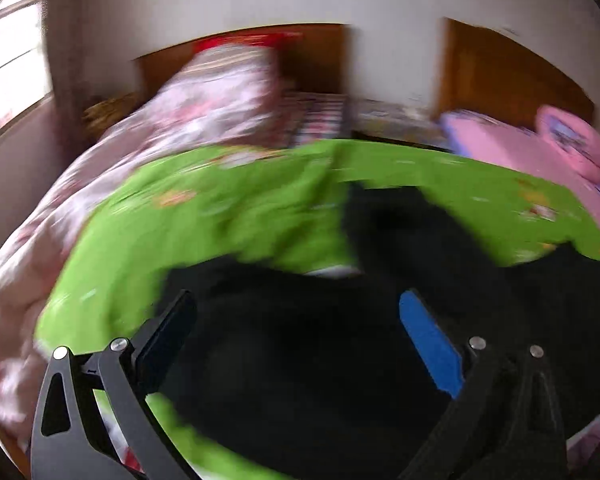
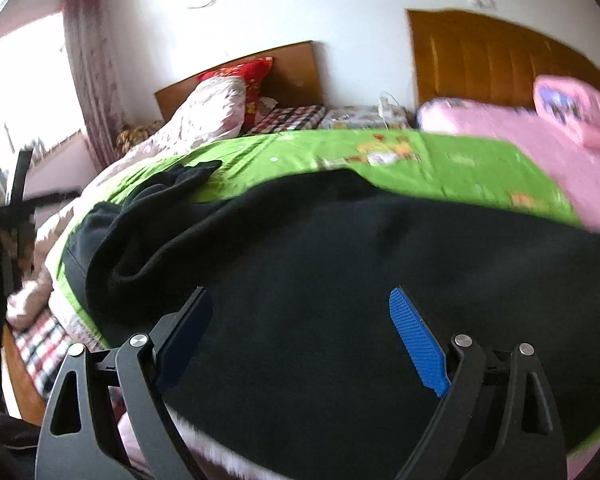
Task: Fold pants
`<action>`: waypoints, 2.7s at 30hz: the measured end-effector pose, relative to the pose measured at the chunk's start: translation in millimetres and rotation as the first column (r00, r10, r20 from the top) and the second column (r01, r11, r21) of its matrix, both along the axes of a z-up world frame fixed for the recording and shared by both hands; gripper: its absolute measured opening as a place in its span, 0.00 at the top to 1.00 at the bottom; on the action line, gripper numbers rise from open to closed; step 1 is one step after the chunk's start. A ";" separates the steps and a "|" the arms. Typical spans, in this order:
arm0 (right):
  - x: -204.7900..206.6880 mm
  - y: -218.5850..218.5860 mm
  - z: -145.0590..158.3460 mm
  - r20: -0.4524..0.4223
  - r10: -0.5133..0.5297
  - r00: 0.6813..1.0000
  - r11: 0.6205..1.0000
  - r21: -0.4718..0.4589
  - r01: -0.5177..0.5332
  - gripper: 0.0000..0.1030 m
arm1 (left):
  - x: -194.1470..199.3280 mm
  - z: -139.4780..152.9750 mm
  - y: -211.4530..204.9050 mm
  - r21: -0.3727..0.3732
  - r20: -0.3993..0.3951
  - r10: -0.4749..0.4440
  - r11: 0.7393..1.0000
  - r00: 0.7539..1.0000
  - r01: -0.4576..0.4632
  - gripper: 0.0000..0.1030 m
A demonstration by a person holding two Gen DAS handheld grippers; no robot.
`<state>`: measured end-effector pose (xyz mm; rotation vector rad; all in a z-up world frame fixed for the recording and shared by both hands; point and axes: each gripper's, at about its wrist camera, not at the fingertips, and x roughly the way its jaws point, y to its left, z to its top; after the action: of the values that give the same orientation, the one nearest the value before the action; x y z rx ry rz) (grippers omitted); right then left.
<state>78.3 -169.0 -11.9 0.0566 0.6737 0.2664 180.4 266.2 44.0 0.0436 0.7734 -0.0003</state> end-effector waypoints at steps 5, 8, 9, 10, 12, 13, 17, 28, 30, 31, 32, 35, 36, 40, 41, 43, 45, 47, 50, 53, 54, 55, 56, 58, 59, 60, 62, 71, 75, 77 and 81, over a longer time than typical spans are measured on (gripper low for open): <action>26.2 13.5 -4.2 -0.038 0.011 0.999 0.996 -0.093 -0.015 0.15 | 55.0 -22.6 -131.7 0.044 -0.170 -0.212 0.974 0.962 0.222 0.02; 29.3 7.7 -8.8 -0.055 0.008 0.998 0.998 -0.058 -0.011 0.15 | 84.5 -49.4 -179.0 0.144 -0.288 -0.185 0.962 0.940 0.233 0.15; 28.3 6.1 -8.9 -0.055 0.006 0.998 0.999 -0.049 -0.008 0.15 | 94.3 -59.2 -185.6 0.183 -0.322 -0.151 0.959 0.935 0.218 0.27; 25.8 3.2 -9.5 -0.052 0.000 0.999 0.999 -0.037 -0.002 0.15 | 106.5 -74.4 -187.2 0.214 -0.373 -0.108 0.957 0.922 0.198 0.37; 22.4 -4.2 -9.4 -0.045 -0.010 0.999 1.000 -0.015 0.010 0.15 | 115.9 -84.3 -181.8 0.185 -0.384 -0.108 0.964 0.917 0.191 0.50; 20.9 -6.8 -9.3 -0.042 -0.013 0.999 1.000 -0.007 0.013 0.15 | 115.5 -82.5 -177.2 0.142 -0.386 -0.132 0.970 0.913 0.200 0.57; 19.2 -16.1 -11.7 -0.040 -0.026 0.999 1.000 0.015 0.026 0.15 | 78.9 -45.0 -138.9 0.084 -0.155 -0.117 0.988 0.981 0.131 0.92; 12.5 -5.1 -12.6 -0.047 0.011 0.999 0.999 0.036 -0.010 0.15 | -89.3 -72.8 38.5 -0.335 -0.037 0.196 0.922 0.980 -0.196 0.66; 15.7 10.4 -7.9 -0.043 0.052 0.998 0.999 -0.013 -0.053 0.15 | -98.7 -85.4 52.6 -0.361 -0.038 0.215 0.908 0.976 -0.214 0.34; 16.3 18.6 -4.9 -0.037 0.077 0.996 0.996 -0.042 -0.079 0.15 | -104.2 -85.6 58.7 -0.370 -0.022 0.224 0.904 0.974 -0.217 0.27; 19.1 29.8 -0.1 -0.020 0.119 0.993 0.989 -0.087 -0.120 0.15 | -107.9 -82.7 61.4 -0.372 0.000 0.218 0.906 0.976 -0.203 0.23; 33.4 66.2 15.2 0.049 0.279 0.959 0.941 -0.215 -0.263 0.15 | -113.4 -67.6 54.1 -0.348 0.055 0.178 0.926 0.982 -0.148 0.23; 41.0 77.1 18.8 0.059 0.335 0.941 0.919 -0.241 -0.312 0.15 | -117.9 -61.0 50.6 -0.336 0.074 0.164 0.933 0.984 -0.130 0.23; 94.2 129.9 20.4 -0.021 0.547 0.837 0.804 -0.266 -0.532 0.21 | -107.9 -31.6 1.2 -0.169 0.128 0.018 0.986 0.992 0.004 0.20; 109.0 142.3 17.2 -0.059 0.586 0.808 0.775 -0.253 -0.580 0.27 | -101.7 -27.6 -14.8 -0.106 0.121 -0.025 0.994 0.992 0.038 0.18; 130.1 163.2 9.5 -0.120 0.644 0.756 0.721 -0.237 -0.651 0.40 | -82.7 -20.4 -46.2 0.005 0.075 -0.115 0.993 0.991 0.115 0.18; 143.0 179.7 3.4 -0.156 0.674 0.722 0.683 -0.242 -0.689 0.41 | -59.8 -22.6 -72.1 0.079 -0.009 -0.204 0.976 0.979 0.204 0.18; 155.4 192.8 -5.4 -0.189 0.698 0.691 0.649 -0.242 -0.722 0.43 | -36.2 -32.7 -89.9 0.150 -0.103 -0.248 0.953 0.963 0.262 0.19; 167.2 203.9 -16.9 -0.248 0.713 0.656 0.613 -0.232 -0.755 0.46 | -6.9 -51.0 -94.6 0.197 -0.234 -0.235 0.939 0.943 0.283 0.29; 172.9 211.4 -29.5 -0.312 0.716 0.624 0.579 -0.235 -0.781 0.49 | 9.3 -66.4 -83.8 0.136 -0.321 -0.259 0.939 0.911 0.315 0.36; 174.7 210.8 -31.3 -0.317 0.717 0.621 0.577 -0.230 -0.784 0.49 | 10.9 -70.0 -80.5 0.118 -0.328 -0.267 0.940 0.906 0.320 0.37; 175.2 209.6 -31.5 -0.312 0.721 0.618 0.582 -0.211 -0.785 0.50 | 9.1 -73.2 -76.2 0.102 -0.317 -0.272 0.943 0.909 0.318 0.40; 174.3 208.7 -30.4 -0.308 0.726 0.615 0.582 -0.199 -0.788 0.60 | 6.1 -72.8 -72.1 0.100 -0.294 -0.267 0.946 0.918 0.307 0.47; 163.3 208.3 -25.9 -0.282 0.737 0.614 0.574 -0.219 -0.789 0.82 | -5.0 -65.4 -63.9 0.067 -0.225 -0.247 0.961 0.943 0.268 0.65; 159.1 209.5 -26.3 -0.273 0.733 0.623 0.575 -0.241 -0.782 0.84 | -9.5 -60.3 -56.2 0.044 -0.179 -0.226 0.970 0.957 0.238 0.73; 152.4 208.6 -25.1 -0.258 0.729 0.634 0.577 -0.265 -0.772 0.87 | -18.1 -55.4 -46.6 0.024 -0.126 -0.190 0.981 0.974 0.194 0.76; 143.2 206.2 -22.4 -0.225 0.721 0.655 0.590 -0.295 -0.751 0.88 | -44.4 -42.5 -16.9 -0.070 0.028 -0.076 0.995 0.997 0.077 0.78; 141.1 205.4 -25.3 -0.185 0.693 0.697 0.640 -0.286 -0.713 0.89 | -117.2 -83.9 123.1 -0.536 0.047 0.210 0.830 0.976 -0.153 0.45; 143.6 206.1 -28.4 -0.183 0.676 0.714 0.664 -0.268 -0.698 0.88 | -102.5 -99.7 140.6 -0.637 0.023 0.169 0.762 0.985 -0.116 0.24; 144.2 205.4 -28.4 -0.181 0.673 0.717 0.669 -0.265 -0.695 0.89 | -99.5 -106.1 141.8 -0.692 0.009 0.177 0.712 0.984 -0.122 0.20; 141.3 205.4 -28.0 -0.179 0.674 0.717 0.664 -0.280 -0.693 0.88 | -118.8 -89.1 125.8 -0.661 0.064 0.218 0.741 0.974 -0.122 0.13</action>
<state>219.6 36.4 -40.0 -0.5354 0.7730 0.8881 61.6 392.0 -45.1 -0.6993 0.5992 -0.0940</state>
